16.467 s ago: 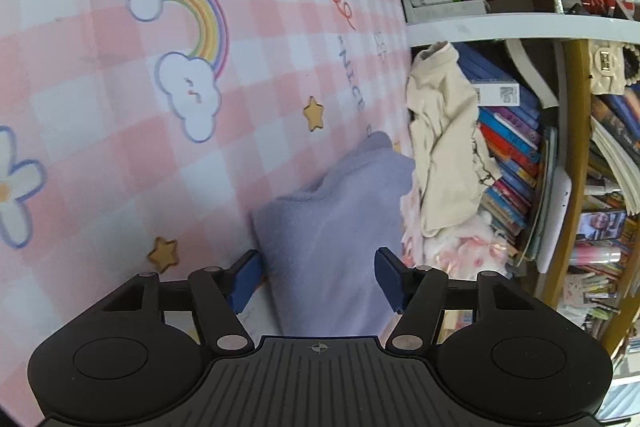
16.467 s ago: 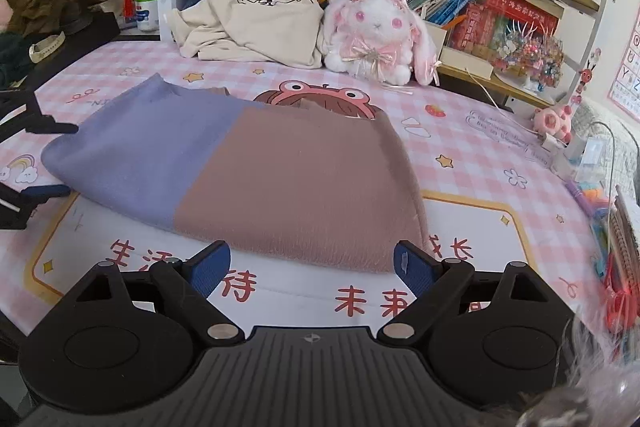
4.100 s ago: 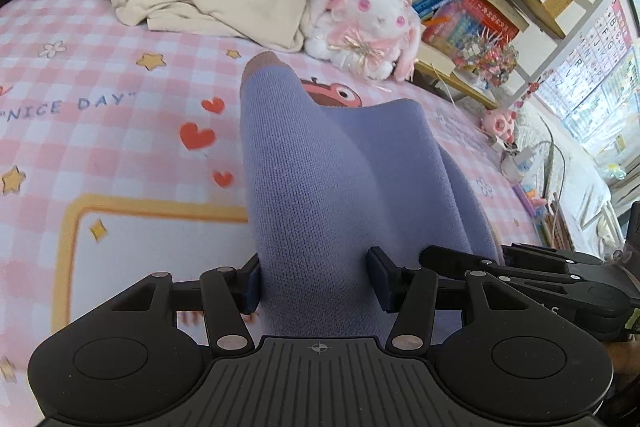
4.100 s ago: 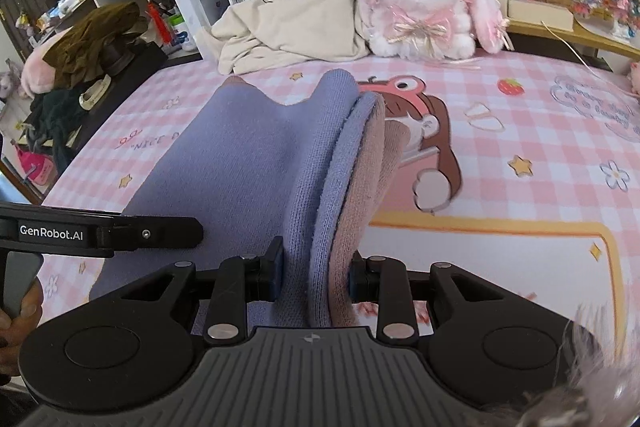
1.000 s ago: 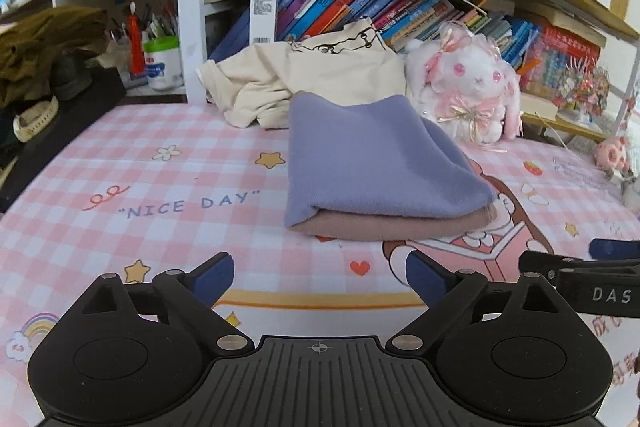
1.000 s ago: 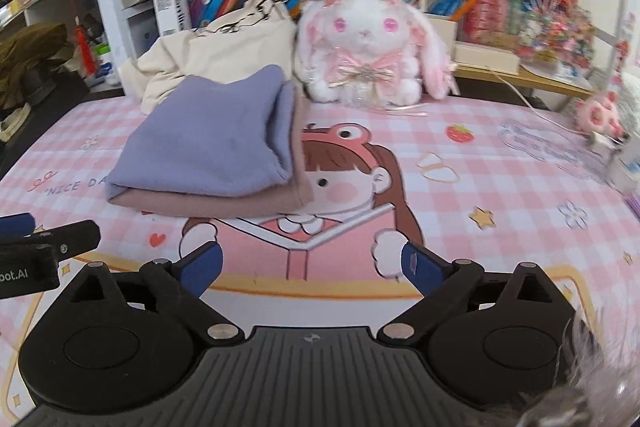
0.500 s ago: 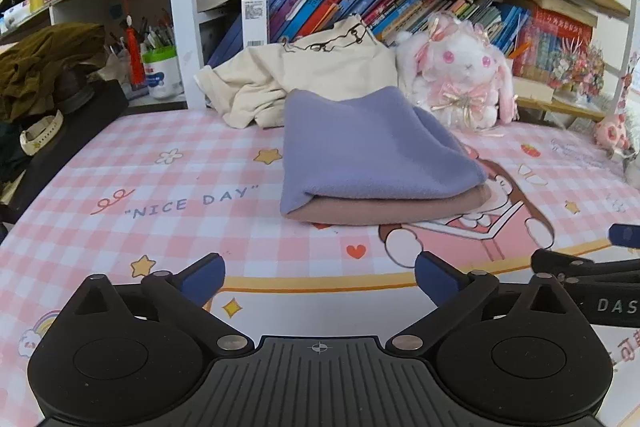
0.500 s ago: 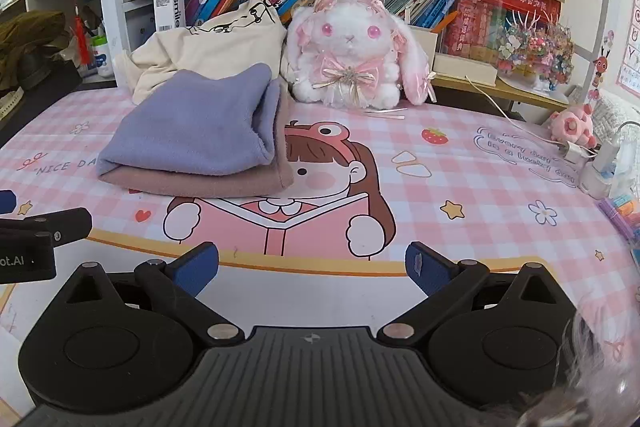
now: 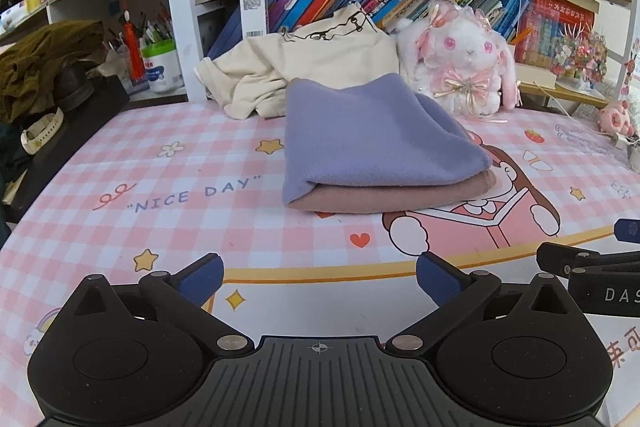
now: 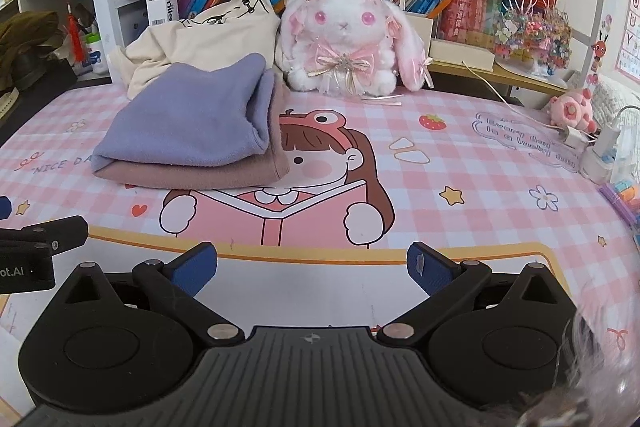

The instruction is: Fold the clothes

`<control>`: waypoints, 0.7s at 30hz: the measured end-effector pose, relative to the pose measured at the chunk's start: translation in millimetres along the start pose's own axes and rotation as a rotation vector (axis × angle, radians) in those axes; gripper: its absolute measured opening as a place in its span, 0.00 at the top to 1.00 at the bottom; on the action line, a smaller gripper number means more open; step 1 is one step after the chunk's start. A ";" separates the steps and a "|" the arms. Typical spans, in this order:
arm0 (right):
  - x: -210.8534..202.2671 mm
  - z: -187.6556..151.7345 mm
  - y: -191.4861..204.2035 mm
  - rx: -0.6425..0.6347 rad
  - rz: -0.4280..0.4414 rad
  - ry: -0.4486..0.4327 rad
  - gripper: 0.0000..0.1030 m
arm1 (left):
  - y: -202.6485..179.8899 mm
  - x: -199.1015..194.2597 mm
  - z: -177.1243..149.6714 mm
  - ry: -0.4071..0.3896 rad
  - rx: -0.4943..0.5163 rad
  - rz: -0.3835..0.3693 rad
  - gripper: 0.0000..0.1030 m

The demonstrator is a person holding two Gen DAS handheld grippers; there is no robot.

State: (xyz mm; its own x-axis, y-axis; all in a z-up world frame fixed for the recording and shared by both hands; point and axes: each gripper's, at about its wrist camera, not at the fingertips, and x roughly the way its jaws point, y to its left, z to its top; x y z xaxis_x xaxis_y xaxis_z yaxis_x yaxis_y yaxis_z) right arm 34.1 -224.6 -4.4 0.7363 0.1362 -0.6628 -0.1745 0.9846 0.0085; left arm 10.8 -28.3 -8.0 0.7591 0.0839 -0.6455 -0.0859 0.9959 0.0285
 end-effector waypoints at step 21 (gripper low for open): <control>2.2 -0.6 0.9 0.001 0.004 0.014 0.00 | -2.3 -6.3 1.3 -0.016 -0.001 -0.043 0.00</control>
State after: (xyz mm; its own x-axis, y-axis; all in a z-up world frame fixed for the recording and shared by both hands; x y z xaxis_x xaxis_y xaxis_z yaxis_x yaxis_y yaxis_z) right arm 35.1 -223.4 -6.4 0.7261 0.1385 -0.6735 -0.1766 0.9842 0.0121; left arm 7.0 -31.0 -3.0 0.7723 0.0417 -0.6339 -0.0537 0.9986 0.0003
